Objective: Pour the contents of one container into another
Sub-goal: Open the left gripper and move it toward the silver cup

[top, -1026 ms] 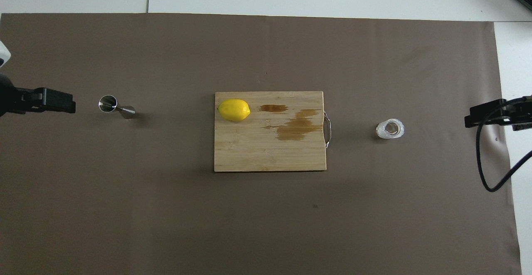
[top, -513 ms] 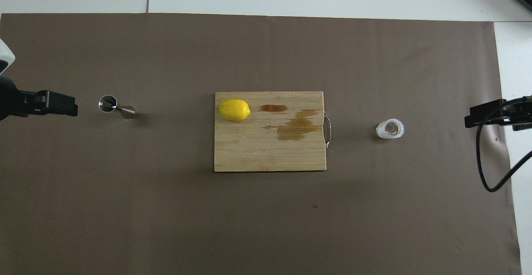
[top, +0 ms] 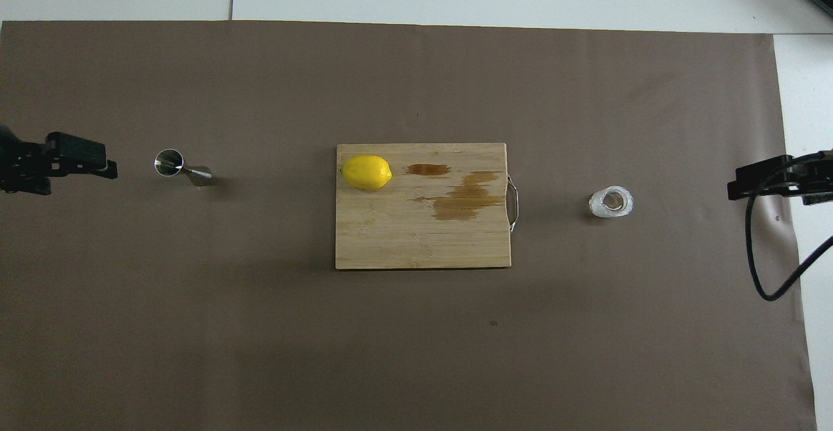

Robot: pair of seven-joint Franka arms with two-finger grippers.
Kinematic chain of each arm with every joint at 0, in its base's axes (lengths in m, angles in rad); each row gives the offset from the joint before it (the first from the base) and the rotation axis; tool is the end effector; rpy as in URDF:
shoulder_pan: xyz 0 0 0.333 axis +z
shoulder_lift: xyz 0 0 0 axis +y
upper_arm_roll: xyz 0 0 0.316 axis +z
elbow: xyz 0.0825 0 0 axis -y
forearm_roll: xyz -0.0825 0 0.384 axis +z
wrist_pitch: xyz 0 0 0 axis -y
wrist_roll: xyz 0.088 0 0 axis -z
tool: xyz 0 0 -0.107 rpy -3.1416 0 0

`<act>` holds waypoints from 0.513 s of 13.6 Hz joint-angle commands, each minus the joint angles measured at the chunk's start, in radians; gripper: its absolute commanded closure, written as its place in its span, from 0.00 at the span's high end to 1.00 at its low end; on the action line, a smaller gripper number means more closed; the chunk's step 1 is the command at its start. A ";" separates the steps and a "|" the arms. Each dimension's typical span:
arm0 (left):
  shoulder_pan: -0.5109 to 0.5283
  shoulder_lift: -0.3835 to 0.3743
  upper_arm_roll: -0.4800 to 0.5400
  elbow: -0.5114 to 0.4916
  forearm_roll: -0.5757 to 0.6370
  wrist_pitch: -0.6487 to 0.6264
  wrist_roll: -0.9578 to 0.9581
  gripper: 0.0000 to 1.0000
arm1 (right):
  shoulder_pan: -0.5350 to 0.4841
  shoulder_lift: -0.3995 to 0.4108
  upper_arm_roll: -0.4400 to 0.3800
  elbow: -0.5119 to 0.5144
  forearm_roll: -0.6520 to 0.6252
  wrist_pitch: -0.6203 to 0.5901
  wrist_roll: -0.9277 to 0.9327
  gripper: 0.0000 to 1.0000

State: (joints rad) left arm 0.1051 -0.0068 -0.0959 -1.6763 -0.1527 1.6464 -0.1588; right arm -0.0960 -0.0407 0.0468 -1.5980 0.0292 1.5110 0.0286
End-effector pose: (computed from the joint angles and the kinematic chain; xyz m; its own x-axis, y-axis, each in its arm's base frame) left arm 0.5564 -0.0103 0.5859 0.9831 0.1767 -0.0475 0.1818 -0.9726 0.1450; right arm 0.5349 -0.0225 0.6288 0.9960 -0.0760 -0.0471 -0.0773 -0.9967 -0.0259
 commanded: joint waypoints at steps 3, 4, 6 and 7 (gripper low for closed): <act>0.063 0.113 -0.005 0.034 -0.117 0.097 -0.272 1.00 | -0.005 -0.021 0.005 -0.023 -0.012 0.001 0.016 1.00; 0.073 0.122 -0.005 0.020 -0.132 0.111 -0.330 1.00 | -0.004 -0.021 0.007 -0.023 -0.012 0.001 0.016 1.00; 0.087 0.125 -0.005 -0.022 -0.165 0.153 -0.495 1.00 | -0.005 -0.021 0.005 -0.023 -0.012 0.000 0.016 1.00; 0.097 0.123 -0.005 -0.051 -0.185 0.171 -0.533 1.00 | -0.004 -0.021 0.005 -0.023 -0.012 0.001 0.016 1.00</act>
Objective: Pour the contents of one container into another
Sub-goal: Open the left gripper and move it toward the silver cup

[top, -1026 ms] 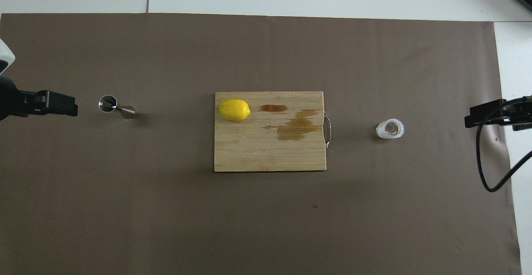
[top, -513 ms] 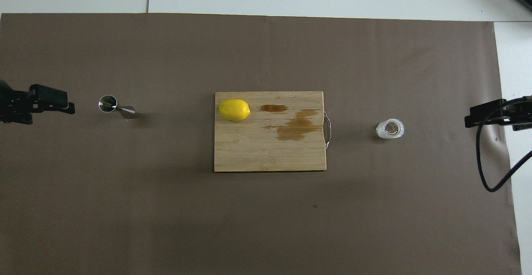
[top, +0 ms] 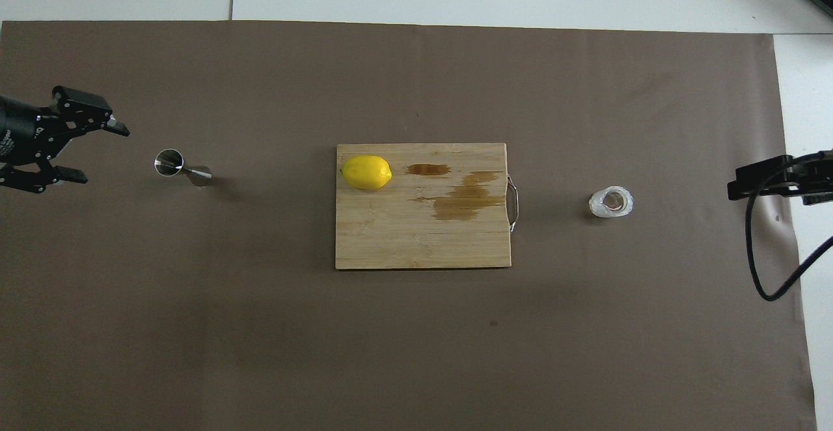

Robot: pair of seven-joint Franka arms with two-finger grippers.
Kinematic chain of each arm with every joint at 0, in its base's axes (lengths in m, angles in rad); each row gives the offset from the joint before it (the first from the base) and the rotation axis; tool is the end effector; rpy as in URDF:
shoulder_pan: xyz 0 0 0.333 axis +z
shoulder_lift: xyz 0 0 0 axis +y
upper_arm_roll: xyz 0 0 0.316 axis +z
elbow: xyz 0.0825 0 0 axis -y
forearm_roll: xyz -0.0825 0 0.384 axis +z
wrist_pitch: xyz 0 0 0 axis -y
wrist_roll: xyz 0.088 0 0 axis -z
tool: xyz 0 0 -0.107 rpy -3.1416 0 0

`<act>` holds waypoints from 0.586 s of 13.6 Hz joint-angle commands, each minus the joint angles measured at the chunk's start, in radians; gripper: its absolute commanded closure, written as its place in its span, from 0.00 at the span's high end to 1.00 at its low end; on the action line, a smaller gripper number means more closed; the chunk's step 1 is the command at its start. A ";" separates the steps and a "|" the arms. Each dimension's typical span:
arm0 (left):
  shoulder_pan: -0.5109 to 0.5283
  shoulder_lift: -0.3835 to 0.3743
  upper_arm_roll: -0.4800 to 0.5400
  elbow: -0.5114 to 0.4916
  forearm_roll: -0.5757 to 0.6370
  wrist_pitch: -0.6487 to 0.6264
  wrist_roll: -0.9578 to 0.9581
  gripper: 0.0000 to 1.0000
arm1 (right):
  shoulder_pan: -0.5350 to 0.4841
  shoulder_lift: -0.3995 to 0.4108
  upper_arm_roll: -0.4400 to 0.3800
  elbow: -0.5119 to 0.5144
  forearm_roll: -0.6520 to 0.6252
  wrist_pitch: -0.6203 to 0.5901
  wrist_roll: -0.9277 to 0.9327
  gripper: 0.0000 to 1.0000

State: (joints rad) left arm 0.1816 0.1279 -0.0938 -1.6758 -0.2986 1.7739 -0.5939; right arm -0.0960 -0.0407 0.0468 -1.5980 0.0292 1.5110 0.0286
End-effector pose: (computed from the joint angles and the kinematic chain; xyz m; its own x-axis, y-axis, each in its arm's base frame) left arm 0.6001 0.0298 0.5223 0.7343 0.6492 -0.1986 0.6788 -0.6989 0.2251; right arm 0.5349 -0.0225 0.6288 0.9960 -0.0760 -0.0471 -0.0773 -0.9967 -0.0259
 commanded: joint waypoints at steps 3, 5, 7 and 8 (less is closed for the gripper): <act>0.085 -0.024 -0.007 -0.143 -0.184 0.113 -0.174 1.00 | -0.005 -0.021 0.005 -0.023 -0.012 0.001 0.016 1.00; 0.111 -0.016 -0.007 -0.176 -0.281 0.140 -0.260 1.00 | -0.005 -0.021 0.005 -0.023 -0.012 0.000 0.016 1.00; 0.151 -0.002 -0.007 -0.197 -0.399 0.139 -0.277 1.00 | -0.005 -0.021 0.007 -0.023 -0.012 0.001 0.016 1.00; 0.174 0.021 -0.007 -0.205 -0.443 0.137 -0.288 1.00 | -0.005 -0.021 0.005 -0.023 -0.012 0.001 0.016 1.00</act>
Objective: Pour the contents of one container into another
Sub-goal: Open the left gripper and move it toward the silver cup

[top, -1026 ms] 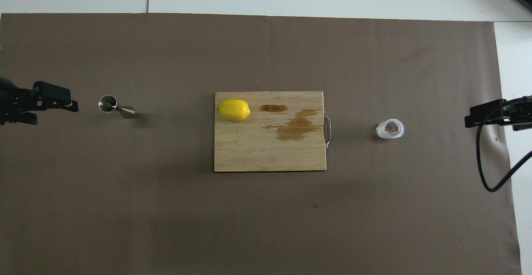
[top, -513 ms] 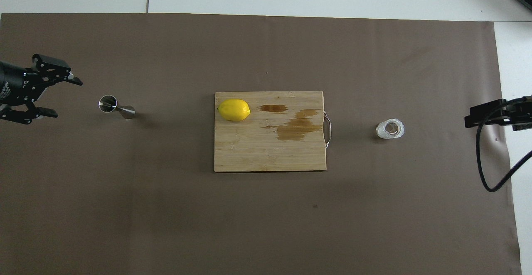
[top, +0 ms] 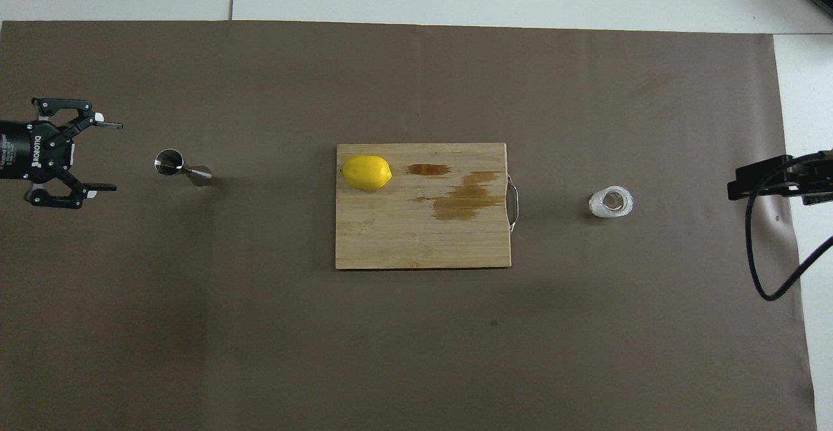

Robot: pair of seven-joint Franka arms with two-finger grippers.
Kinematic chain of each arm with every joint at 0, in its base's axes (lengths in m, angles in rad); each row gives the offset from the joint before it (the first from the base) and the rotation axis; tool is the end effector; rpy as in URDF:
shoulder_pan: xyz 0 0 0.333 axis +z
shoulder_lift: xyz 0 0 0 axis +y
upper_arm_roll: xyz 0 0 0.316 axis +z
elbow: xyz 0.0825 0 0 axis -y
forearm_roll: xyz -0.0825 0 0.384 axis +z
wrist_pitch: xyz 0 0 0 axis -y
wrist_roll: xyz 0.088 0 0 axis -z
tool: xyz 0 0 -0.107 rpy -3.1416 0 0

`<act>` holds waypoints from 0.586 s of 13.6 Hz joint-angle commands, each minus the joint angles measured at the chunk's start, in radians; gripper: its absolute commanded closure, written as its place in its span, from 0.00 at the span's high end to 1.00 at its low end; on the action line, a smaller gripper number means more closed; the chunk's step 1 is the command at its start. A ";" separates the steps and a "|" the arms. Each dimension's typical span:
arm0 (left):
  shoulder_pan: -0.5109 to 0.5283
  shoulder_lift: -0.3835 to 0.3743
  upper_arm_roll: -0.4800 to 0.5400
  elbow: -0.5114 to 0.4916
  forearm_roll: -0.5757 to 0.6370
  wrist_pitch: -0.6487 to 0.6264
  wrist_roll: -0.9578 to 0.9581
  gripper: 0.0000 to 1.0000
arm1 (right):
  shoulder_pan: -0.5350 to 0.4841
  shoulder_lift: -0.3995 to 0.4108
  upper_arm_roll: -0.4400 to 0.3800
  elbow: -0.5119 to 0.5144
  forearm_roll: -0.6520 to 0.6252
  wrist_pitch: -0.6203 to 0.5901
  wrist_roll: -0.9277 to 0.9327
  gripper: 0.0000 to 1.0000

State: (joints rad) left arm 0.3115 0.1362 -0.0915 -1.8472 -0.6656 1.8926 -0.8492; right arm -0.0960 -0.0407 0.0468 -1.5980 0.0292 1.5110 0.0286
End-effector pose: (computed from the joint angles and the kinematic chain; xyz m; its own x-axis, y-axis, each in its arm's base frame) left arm 0.5889 0.0872 0.4572 0.2872 0.7952 -0.5341 0.9501 -0.1656 0.2643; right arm 0.5349 -0.0225 0.6288 0.9960 -0.0760 -0.0471 -0.0773 -0.9967 -0.0259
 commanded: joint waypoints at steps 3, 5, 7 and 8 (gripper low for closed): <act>0.052 0.040 -0.010 -0.066 -0.168 0.034 -0.089 1.00 | -0.007 -0.021 0.001 -0.023 -0.012 0.000 0.016 1.00; 0.099 0.092 -0.010 -0.086 -0.267 0.039 -0.088 1.00 | -0.005 -0.021 -0.001 -0.022 -0.012 0.001 0.014 1.00; 0.103 0.118 -0.010 -0.092 -0.290 0.042 -0.090 1.00 | -0.005 -0.021 -0.001 -0.023 -0.012 -0.003 0.017 1.00; 0.104 0.120 -0.010 -0.111 -0.322 0.045 -0.090 1.00 | -0.007 -0.021 -0.001 -0.023 -0.012 -0.003 0.016 1.00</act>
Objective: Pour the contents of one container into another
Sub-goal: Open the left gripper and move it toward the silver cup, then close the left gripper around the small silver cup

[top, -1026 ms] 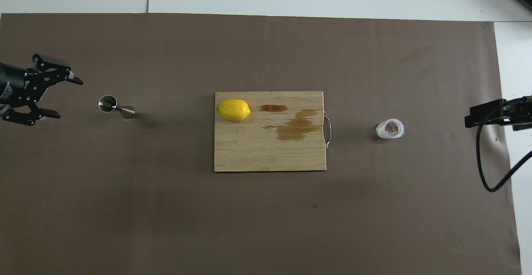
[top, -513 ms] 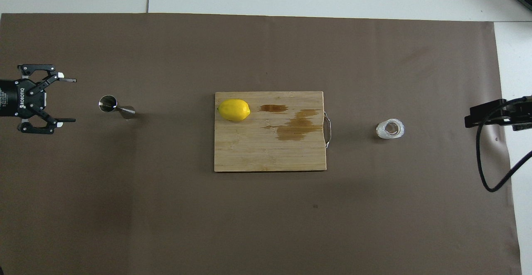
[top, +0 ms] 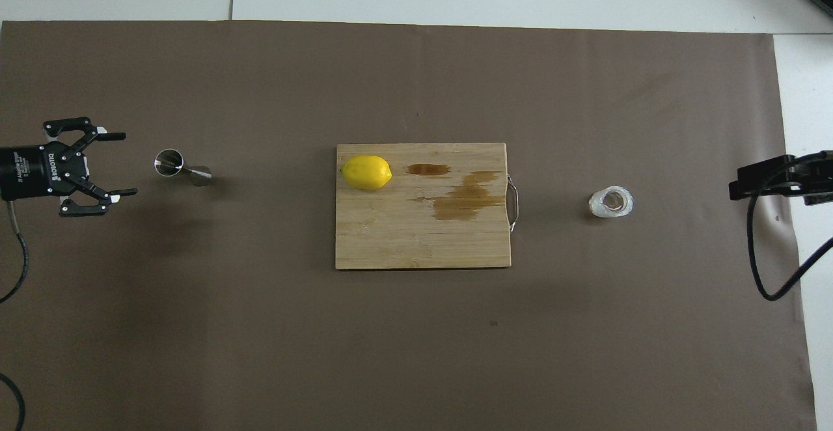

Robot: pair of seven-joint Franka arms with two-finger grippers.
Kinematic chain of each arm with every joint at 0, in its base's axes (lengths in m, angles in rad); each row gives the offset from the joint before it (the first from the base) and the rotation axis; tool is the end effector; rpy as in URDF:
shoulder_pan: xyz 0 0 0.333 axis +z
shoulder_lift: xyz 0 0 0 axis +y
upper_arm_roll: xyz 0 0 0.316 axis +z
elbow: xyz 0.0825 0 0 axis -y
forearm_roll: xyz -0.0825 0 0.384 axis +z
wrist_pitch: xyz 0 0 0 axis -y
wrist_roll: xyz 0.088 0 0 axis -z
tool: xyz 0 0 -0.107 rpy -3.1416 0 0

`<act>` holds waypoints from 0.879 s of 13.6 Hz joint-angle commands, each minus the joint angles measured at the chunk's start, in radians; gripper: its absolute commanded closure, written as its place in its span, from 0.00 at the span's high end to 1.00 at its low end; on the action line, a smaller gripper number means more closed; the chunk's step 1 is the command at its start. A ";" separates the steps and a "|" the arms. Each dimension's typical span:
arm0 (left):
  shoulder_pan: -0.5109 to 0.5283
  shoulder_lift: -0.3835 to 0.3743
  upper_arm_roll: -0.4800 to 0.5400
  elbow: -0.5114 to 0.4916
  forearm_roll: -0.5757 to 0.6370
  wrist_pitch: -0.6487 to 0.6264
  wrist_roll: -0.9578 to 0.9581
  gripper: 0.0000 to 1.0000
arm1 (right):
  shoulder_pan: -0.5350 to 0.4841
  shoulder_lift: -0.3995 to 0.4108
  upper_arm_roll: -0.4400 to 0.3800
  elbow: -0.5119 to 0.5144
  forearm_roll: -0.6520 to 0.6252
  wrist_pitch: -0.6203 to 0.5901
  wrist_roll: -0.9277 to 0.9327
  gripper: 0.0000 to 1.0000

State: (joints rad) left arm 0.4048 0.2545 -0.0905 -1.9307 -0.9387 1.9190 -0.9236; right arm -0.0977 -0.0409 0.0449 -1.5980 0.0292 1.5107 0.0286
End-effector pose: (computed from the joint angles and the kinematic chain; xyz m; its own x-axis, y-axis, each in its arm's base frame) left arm 0.5820 0.1319 0.3632 -0.0386 0.6399 -0.7675 0.9785 0.1798 0.1007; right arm 0.5348 -0.0245 0.6289 0.9957 -0.0796 -0.0472 -0.0809 -0.9964 -0.0260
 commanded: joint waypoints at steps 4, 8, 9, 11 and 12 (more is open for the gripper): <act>0.009 0.014 -0.011 -0.091 -0.161 0.032 -0.014 1.00 | -0.005 -0.020 0.001 -0.023 -0.012 -0.003 0.016 1.00; -0.009 0.011 -0.014 -0.143 -0.227 0.058 0.000 1.00 | -0.007 -0.020 0.000 -0.022 -0.012 -0.013 0.014 1.00; -0.009 0.011 -0.017 -0.146 -0.229 0.057 0.020 1.00 | -0.007 -0.020 0.000 -0.022 -0.012 -0.017 0.014 1.00; -0.018 0.011 -0.020 -0.151 -0.256 0.058 0.049 1.00 | -0.007 -0.020 0.000 -0.022 -0.012 -0.020 0.014 1.00; -0.036 0.011 -0.020 -0.151 -0.278 0.061 0.055 1.00 | -0.007 -0.020 0.000 -0.022 -0.012 -0.020 0.014 1.00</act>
State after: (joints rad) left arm 0.3996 0.2790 -0.1136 -2.0564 -1.1696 1.9507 -0.8985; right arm -0.0984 -0.0411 0.0429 -1.5985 0.0292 1.4951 0.0286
